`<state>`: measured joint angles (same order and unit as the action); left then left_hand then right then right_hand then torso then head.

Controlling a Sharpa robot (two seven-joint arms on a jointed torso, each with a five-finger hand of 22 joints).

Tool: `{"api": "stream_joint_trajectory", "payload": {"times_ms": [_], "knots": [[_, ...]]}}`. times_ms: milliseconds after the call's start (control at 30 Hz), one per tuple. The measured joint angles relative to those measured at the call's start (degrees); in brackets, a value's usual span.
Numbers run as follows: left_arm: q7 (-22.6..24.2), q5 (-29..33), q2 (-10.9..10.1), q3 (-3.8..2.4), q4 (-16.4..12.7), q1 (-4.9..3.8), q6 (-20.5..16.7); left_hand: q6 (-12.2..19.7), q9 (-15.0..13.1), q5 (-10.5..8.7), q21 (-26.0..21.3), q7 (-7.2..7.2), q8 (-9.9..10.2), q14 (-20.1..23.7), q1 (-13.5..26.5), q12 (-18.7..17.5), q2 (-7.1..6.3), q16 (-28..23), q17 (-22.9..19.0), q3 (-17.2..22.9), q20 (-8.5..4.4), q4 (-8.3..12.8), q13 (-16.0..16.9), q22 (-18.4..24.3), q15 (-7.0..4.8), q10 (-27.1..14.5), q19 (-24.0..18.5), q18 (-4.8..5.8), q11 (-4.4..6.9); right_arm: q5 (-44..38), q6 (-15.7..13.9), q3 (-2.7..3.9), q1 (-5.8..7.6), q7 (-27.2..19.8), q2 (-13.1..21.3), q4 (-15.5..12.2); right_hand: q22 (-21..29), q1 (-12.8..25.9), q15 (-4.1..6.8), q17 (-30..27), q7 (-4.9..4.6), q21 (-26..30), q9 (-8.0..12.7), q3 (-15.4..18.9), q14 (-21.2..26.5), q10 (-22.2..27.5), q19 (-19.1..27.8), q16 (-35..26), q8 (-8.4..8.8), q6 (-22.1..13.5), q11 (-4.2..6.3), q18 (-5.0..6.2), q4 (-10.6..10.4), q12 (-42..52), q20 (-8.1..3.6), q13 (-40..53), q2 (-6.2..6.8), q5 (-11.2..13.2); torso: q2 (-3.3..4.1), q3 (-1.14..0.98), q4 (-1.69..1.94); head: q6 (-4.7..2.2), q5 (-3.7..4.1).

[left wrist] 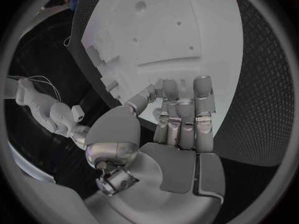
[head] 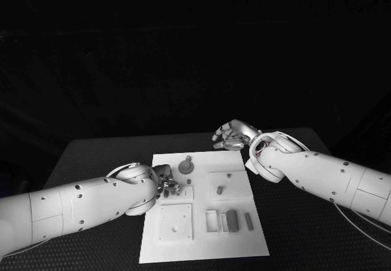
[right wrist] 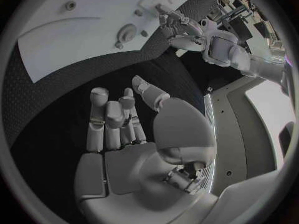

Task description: Assemble the parts on the task board

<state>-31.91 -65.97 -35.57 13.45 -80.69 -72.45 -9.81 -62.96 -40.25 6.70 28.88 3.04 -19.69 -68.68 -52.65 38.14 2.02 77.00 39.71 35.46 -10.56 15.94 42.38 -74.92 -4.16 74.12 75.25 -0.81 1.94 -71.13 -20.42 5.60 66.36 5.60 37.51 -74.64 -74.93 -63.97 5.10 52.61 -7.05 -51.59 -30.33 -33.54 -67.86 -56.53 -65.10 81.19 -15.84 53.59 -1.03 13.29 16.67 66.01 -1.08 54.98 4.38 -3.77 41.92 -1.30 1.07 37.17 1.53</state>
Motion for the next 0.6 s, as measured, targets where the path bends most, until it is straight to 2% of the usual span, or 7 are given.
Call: {"api": "stream_joint_trajectory", "payload": {"times_ms": [133, 167, 233, 267, 600], "knots": [[0.0, 0.0, 0.0, 0.01, 0.1, 0.01, 0.1, -0.1, -0.4, 0.0, 0.2, -0.11, 0.0, -0.1, 0.7, 0.2, -0.69, 0.2, -0.1, -0.2, -0.28, -0.7, 0.0, 0.0, -0.45, 0.2, 0.3, -0.01, 0.25, 0.0, 0.0, 0.0, 0.0, 0.0, 0.0, 0.0, 0.0, 0.0, -0.19, 0.0, 0.0, 0.0, 0.0, 0.0, 0.2, 0.0, 0.0, 0.0, 0.0, 0.0, 0.0, -0.01, 0.0, 0.0, 0.0, 0.0, 0.0, 0.0, 0.0, 0.0, 0.01, -0.01, -0.04], [0.0, 0.0, 0.0, 0.01, 0.2, 0.02, 0.1, -0.6, -0.6, 0.0, 0.2, -0.63, 0.0, -1.0, 1.0, 0.2, -1.04, 0.2, -0.2, -0.4, -1.05, -1.0, 0.1, 0.0, -1.33, 0.9, 1.0, 0.0, 0.88, 0.0, 0.0, 0.0, 0.0, 0.0, 0.0, 0.0, 0.0, 0.0, -0.19, 0.0, 0.0, 0.0, 0.0, 0.0, 0.2, 0.0, 0.0, 0.0, 0.0, 0.0, 0.0, 0.0, 0.0, 0.0, 0.0, 0.0, 0.0, 0.0, 0.0, 0.0, 0.02, -0.01, -0.04], [0.0, 0.0, 0.0, 0.02, 0.3, 0.03, 0.1, -1.0, -0.8, 0.0, 0.2, -0.98, 0.1, -1.6, 1.6, 0.2, -1.55, 0.2, -0.3, -0.5, -1.65, -1.5, 0.1, 0.0, -1.92, 1.3, 1.6, 0.01, 1.41, 0.0, 0.0, 0.0, 0.0, 0.0, 0.0, 0.0, 0.0, 0.0, -0.19, 0.0, 0.01, 0.0, 0.0, 0.0, 0.2, 0.0, 0.0, 0.0, 0.0, 0.0, 0.0, 0.0, 0.0, 0.0, 0.0, 0.0, 0.0, 0.0, 0.0, 0.0, 0.01, 0.0, -0.04], [0.0, 0.0, 0.0, 0.03, 0.3, 0.04, 0.2, -1.1, -0.9, 0.0, 0.2, -1.07, 0.1, -1.7, 1.8, 0.2, -1.79, 0.3, -0.3, -0.6, -1.96, -1.7, 0.1, 0.0, -2.05, 1.3, 2.0, 0.01, 1.79, 0.0, 0.0, 0.0, 0.0, 0.0, 0.1, 0.0, 0.0, 0.0, -0.19, 0.0, 0.01, 0.0, 0.0, 0.0, 0.2, 0.0, 0.0, 0.0, 0.0, 0.0, 0.0, 0.0, 0.0, 0.0, 0.0, 0.0, 0.0, 0.0, 0.0, 0.02, 0.02, 0.0, -0.04], [-0.1, 0.1, 0.1, 0.02, 0.4, 0.05, 0.5, -1.3, -1.0, 0.01, 0.2, -1.47, -0.6, -2.7, 2.7, 0.2, -3.61, 0.4, -0.6, -1.0, -2.77, -3.3, 0.1, 0.0, -3.07, 1.5, 2.8, 0.02, 2.52, 0.0, 0.0, 0.0, 0.0, 0.0, 0.1, -0.2, 0.0, 0.0, -0.19, 0.0, 0.01, 0.0, 0.0, 0.0, 0.2, 0.0, 0.0, 0.0, 0.0, 0.0, 0.0, 0.0, 0.0, 0.0, 0.0, 0.0, 0.0, 0.0, -0.01, 0.03, 0.02, 0.03, -0.01]]}}
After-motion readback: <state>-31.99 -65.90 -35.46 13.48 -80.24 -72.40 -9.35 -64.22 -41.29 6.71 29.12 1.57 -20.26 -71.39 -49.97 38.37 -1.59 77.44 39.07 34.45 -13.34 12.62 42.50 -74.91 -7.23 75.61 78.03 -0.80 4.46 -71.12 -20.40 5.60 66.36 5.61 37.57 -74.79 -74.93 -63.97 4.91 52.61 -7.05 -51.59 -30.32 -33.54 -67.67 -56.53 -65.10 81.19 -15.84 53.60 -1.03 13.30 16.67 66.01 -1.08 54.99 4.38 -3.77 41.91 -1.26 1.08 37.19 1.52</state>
